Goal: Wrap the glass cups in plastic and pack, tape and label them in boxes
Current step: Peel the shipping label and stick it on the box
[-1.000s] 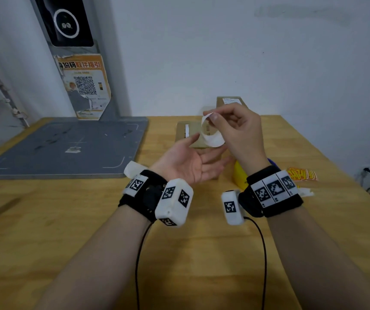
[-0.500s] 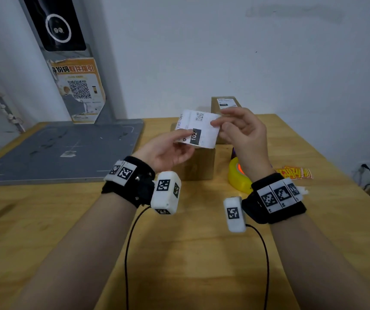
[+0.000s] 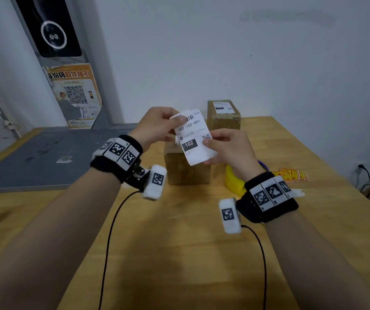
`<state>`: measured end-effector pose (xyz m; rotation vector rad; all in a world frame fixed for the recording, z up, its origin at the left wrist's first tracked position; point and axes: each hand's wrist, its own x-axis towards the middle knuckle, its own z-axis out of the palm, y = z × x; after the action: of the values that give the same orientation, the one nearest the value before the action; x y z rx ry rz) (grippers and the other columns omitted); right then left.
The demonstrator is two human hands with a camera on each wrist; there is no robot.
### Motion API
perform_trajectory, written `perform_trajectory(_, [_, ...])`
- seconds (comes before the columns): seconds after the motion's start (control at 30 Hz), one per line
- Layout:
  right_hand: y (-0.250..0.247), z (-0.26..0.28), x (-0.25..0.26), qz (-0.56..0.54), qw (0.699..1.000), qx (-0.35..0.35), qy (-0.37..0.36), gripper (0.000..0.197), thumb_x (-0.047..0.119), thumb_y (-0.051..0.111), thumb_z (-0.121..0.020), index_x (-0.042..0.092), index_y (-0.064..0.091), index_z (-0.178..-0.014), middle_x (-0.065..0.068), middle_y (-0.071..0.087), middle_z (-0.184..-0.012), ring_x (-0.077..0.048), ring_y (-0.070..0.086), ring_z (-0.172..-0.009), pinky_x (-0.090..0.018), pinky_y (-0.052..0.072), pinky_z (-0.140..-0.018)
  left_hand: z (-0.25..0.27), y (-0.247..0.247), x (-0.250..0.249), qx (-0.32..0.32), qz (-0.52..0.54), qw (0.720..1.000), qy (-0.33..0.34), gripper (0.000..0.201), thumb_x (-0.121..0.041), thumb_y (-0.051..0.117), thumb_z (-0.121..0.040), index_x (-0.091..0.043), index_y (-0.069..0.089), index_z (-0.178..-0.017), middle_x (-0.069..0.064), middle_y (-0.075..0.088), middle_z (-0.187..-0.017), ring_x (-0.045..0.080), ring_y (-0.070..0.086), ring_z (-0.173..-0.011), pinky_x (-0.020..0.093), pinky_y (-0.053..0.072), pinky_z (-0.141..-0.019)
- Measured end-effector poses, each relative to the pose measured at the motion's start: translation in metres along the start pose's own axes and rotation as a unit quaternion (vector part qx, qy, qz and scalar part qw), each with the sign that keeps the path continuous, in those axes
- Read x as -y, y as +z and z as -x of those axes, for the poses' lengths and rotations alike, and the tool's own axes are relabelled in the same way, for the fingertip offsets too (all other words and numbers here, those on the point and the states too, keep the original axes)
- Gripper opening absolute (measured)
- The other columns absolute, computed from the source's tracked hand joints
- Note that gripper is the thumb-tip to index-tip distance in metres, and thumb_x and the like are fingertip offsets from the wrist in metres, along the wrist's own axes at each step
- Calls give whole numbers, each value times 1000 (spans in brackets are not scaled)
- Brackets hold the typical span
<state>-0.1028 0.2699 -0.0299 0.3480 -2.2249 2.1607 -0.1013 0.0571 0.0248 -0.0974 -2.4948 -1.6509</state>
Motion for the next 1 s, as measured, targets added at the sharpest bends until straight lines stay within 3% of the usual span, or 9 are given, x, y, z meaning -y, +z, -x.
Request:
perform_trajectory(0.17, [5,-11,7,-36,999,14,30,28,2,76,-90,4,69,-117,-16,75,-106,-29,77,-91,-36,62,-57,-35,-10,-8,21,-96,995,29,14,-31,67,-100,-21,76,-101,-5,77,-99,10,71,-97,28,60,-74])
perform_trajectory(0.3, [13,-39,2,-27,997,-23,64,79,0,82,-83,22,36,-143,-21,70,-110,-27,74,-78,-29,52,-46,-69,-16,-6,31,-145,989,25,11,-27,74,-95,-20,78,-103,-7,78,-98,17,71,-104,33,60,-80])
perform_trajectory(0.37, [16,-54,-1,-15,996,-35,76,90,-2,83,-81,25,27,-146,-20,69,-111,-25,69,-72,-26,47,-42,-85,-16,-2,32,-160,986,21,15,-23,78,-91,-22,77,-106,-5,78,-99,19,71,-105,37,60,-84])
perform_trajectory(0.47, [19,-69,-4,43,995,-36,79,100,-6,82,-81,27,20,-152,-10,66,-98,-18,63,-58,-27,47,-42,-109,-15,7,38,-178,983,0,19,-23,83,-86,-26,76,-103,-4,78,-97,17,71,-104,37,60,-83])
perform_trajectory(0.63, [26,-89,-10,174,983,-9,56,107,-3,79,-83,42,13,-154,-5,65,-102,-21,66,-64,-32,58,-48,-142,-11,35,50,-214,975,-33,16,-25,85,-84,-28,76,-96,-5,77,-92,13,72,-94,28,54,-72])
perform_trajectory(0.83, [28,-105,-7,241,969,37,43,101,-2,79,-84,35,18,-155,2,62,-91,-13,61,-60,-24,53,-46,-164,-12,70,74,-229,966,-96,20,-29,88,-80,-27,78,-97,-6,77,-97,9,71,-94,32,58,-82])
perform_trajectory(1.0, [28,-115,-8,288,954,60,53,93,4,81,-85,34,26,-153,0,60,-101,-16,59,-59,-22,48,-44,-171,-11,75,84,-235,964,-94,26,-31,89,-79,-26,79,-103,-7,76,-99,8,69,-95,29,56,-77])
